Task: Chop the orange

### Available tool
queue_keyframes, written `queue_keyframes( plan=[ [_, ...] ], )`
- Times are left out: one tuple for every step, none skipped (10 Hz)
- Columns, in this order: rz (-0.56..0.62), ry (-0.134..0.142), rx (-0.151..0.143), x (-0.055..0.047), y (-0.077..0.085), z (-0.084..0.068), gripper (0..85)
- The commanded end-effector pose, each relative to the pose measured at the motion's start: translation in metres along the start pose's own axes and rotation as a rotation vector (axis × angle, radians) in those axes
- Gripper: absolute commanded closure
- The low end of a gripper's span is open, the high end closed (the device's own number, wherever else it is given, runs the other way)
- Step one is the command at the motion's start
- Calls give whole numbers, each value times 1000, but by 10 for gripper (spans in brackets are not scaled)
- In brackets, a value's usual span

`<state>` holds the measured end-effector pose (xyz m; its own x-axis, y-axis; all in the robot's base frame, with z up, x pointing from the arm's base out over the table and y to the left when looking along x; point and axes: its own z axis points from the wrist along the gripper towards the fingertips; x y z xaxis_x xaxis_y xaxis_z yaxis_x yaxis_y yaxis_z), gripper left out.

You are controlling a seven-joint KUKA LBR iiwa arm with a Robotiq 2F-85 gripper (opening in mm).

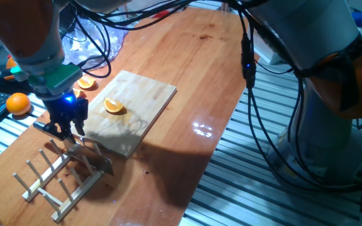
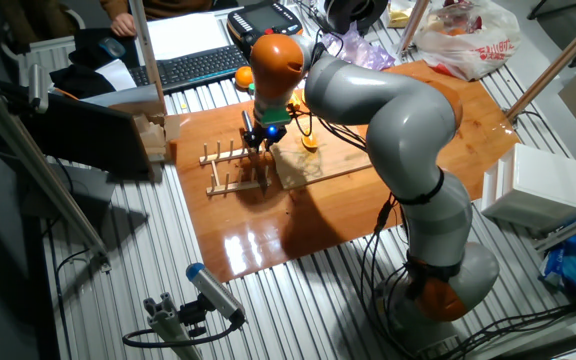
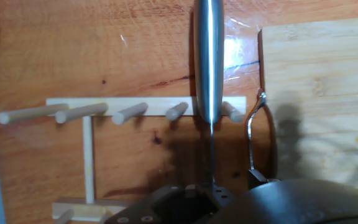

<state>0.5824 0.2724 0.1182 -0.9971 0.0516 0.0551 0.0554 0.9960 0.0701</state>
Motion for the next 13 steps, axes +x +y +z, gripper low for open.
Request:
queue_keyframes(
  plan=[
    [4, 10, 2, 3, 0, 3, 510],
    [5, 10, 3, 2, 1, 1, 510],
    [2, 16, 1, 1, 0, 0, 510],
    [0, 21, -1, 0, 0, -2, 510],
    [-1, 28, -3, -1, 0, -5, 510],
    [-2, 39, -7, -2, 0, -9, 510],
    [1, 44, -7, -2, 1, -12, 510],
    [8, 49, -5, -2, 3, -15, 510],
    [12, 50, -5, -1, 4, -16, 510],
    [21, 39, -5, 1, 6, -12, 510],
    [25, 25, 0, 2, 6, -8, 510],
    [30, 8, -1, 4, 5, -2, 510],
    [35, -3, -8, 6, 6, 3, 510]
  ],
)
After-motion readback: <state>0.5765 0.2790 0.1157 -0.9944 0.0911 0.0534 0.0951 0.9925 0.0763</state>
